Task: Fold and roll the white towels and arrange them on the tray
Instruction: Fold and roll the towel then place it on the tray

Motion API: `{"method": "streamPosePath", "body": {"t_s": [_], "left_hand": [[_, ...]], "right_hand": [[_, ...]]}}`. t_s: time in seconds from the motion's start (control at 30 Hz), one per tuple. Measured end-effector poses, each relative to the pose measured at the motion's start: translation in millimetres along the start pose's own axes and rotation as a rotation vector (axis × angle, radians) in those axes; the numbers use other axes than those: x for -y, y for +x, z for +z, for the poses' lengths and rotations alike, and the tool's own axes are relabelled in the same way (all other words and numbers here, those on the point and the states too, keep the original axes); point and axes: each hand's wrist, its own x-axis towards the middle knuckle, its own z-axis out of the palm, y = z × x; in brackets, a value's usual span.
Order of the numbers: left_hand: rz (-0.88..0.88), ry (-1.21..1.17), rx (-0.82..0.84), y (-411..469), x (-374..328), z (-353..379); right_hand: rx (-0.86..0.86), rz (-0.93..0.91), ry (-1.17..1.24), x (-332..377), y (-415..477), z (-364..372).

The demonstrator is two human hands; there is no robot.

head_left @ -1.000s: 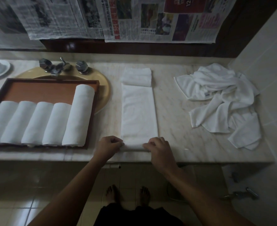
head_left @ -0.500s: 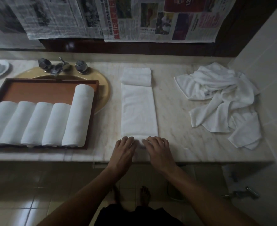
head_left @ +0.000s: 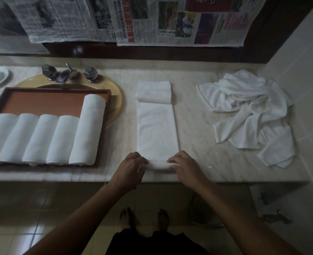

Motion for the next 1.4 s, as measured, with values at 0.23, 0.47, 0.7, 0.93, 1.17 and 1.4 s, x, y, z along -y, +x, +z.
{"method": "streamPosePath", "body": {"t_s": [0.23,0.47,0.7,0.93,1.17,1.4], "left_hand": [[-0.176,-0.06,0.057,13,1,-7],[-0.175,0.012,0.118,19,-4,-12],[-0.017,0.192,0.174,12,2,-2],[-0.118,-0.008,0.106,0,5,4],[-0.297,-0.133,0.071,10,4,-1],[-0.17,0.052,-0.081,7,-7,2]], "right_hand": [[-0.198,-0.152,-0.26,15,3,9],[-0.173,-0.292,-0.417,11,-11,38],[-0.024,-0.222,-0.28,14,-2,21],[0.028,-0.135,-0.155,16,5,10],[-0.246,-0.315,-0.401,25,-23,37],[-0.115,-0.289,-0.536,8,-26,47]]}}
